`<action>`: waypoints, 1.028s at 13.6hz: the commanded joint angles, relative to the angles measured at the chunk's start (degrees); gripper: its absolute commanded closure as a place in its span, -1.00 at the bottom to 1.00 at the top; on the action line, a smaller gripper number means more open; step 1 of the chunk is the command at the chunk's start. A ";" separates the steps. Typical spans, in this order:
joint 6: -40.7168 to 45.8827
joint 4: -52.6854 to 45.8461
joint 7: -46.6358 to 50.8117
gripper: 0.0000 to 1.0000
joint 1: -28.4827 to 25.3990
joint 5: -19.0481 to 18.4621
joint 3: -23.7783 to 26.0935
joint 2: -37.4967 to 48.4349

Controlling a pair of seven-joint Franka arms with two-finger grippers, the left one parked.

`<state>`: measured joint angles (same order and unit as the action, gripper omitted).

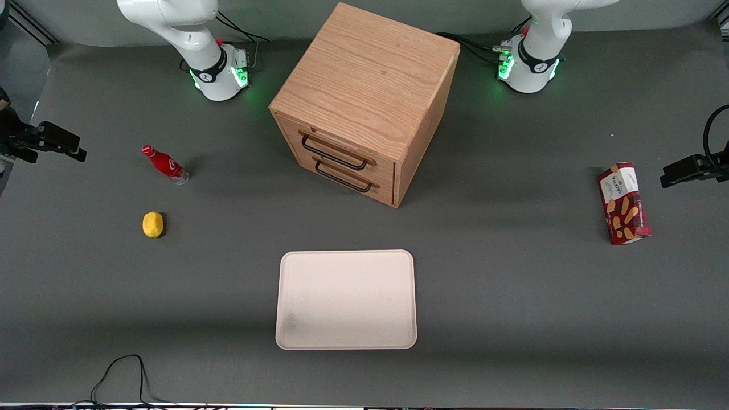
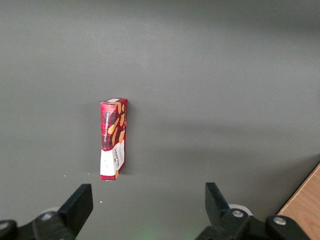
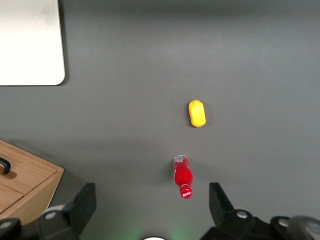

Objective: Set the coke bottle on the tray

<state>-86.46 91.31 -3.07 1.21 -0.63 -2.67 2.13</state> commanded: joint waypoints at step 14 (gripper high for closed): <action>1.47 17.04 -4.92 -1.00 -0.24 -0.86 -8.14 18.06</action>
<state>-83.82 100.64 -6.67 1.26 -0.74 -10.22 12.46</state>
